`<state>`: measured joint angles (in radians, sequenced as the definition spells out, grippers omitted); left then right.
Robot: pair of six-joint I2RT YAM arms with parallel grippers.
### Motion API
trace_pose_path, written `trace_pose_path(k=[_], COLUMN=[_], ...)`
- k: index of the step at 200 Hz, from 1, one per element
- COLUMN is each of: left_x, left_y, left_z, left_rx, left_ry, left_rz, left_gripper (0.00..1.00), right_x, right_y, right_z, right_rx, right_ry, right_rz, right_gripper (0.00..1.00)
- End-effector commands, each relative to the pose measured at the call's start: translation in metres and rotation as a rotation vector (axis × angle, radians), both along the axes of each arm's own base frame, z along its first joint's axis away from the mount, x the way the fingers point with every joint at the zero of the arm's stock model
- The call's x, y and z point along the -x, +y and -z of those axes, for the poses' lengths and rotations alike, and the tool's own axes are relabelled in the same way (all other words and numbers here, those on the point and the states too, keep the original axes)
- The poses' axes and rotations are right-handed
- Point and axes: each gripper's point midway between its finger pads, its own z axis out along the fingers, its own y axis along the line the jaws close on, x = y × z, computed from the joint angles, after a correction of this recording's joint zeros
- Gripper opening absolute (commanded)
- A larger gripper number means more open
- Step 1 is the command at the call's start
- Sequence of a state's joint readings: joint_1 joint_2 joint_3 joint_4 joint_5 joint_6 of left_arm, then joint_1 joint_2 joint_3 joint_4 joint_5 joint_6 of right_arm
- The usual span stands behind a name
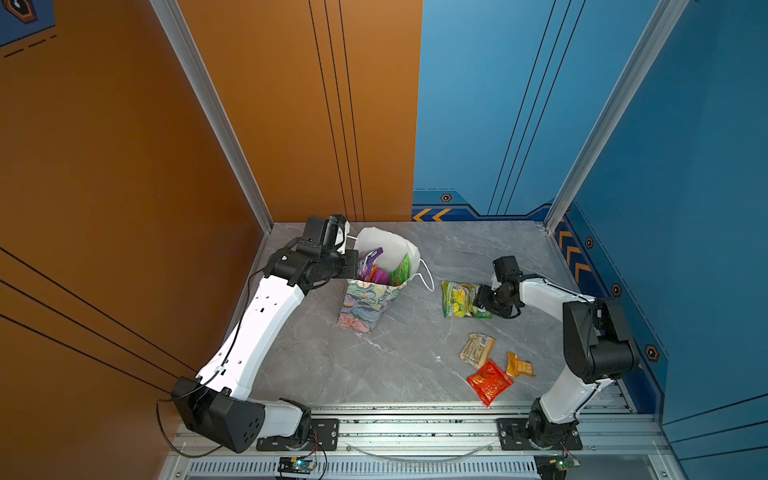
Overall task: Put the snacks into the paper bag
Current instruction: 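Close the right gripper on the green Fox's bag's edge, then lift the green Fox's bag and carry it toward the paper bag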
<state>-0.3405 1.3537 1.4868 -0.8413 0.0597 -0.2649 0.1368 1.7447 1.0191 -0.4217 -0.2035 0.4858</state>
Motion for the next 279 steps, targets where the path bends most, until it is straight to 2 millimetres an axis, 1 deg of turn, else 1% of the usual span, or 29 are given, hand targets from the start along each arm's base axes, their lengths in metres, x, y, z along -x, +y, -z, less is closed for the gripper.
trace_pose_path(k=[1, 18, 45, 55, 76, 98, 121, 155, 182, 210, 257, 279], left_x=[-0.002, -0.002, -0.002, -0.002, -0.002, -0.002, -0.002, -0.003, -0.003, -0.003, -0.002, -0.002], left_y=[0.001, 0.001, 0.001, 0.001, 0.001, 0.001, 0.0, 0.001, 0.001, 0.0, 0.001, 0.001], left_z=[-0.016, -0.016, -0.015, -0.015, -0.015, -0.016, -0.015, -0.015, -0.014, -0.015, -0.015, -0.015], left_rx=[0.011, 0.009, 0.009, 0.009, 0.009, 0.009, 0.009, 0.008, 0.01, 0.011, 0.012, 0.011], left_ry=[-0.063, -0.062, -0.061, -0.061, -0.059, -0.062, -0.059, -0.059, -0.057, -0.058, -0.059, -0.059], left_rz=[0.008, 0.008, 0.007, 0.008, 0.008, 0.007, 0.008, 0.006, 0.006, 0.009, 0.008, 0.008], left_gripper=[0.04, 0.04, 0.04, 0.04, 0.04, 0.04, 0.04, 0.04, 0.04, 0.04, 0.04, 0.04], right_x=[0.018, 0.018, 0.016, 0.016, 0.014, 0.012, 0.011, 0.007, 0.005, 0.006, 0.003, 0.004], right_y=[0.01, 0.012, 0.012, 0.012, 0.012, 0.011, 0.011, 0.013, 0.025, 0.03, 0.048, 0.057], right_z=[0.026, 0.027, 0.024, 0.023, 0.019, 0.011, -0.002, -0.036, -0.068, -0.096, -0.149, -0.168], right_rx=[-0.034, -0.034, -0.035, -0.037, -0.037, -0.039, -0.045, -0.088, -0.155, -0.161, -0.219, -0.212], right_ry=[0.099, 0.094, 0.083, 0.08, 0.065, 0.043, 0.008, -0.089, -0.163, -0.215, -0.363, -0.412], right_rz=[-0.03, -0.034, -0.031, -0.03, -0.023, -0.017, 0.0, 0.04, 0.03, 0.034, 0.02, -0.014], right_gripper=[0.54, 0.44, 0.21, 0.14, 0.06, 0.01, 0.0, 0.0, 0.0, 0.0, 0.0, 0.0])
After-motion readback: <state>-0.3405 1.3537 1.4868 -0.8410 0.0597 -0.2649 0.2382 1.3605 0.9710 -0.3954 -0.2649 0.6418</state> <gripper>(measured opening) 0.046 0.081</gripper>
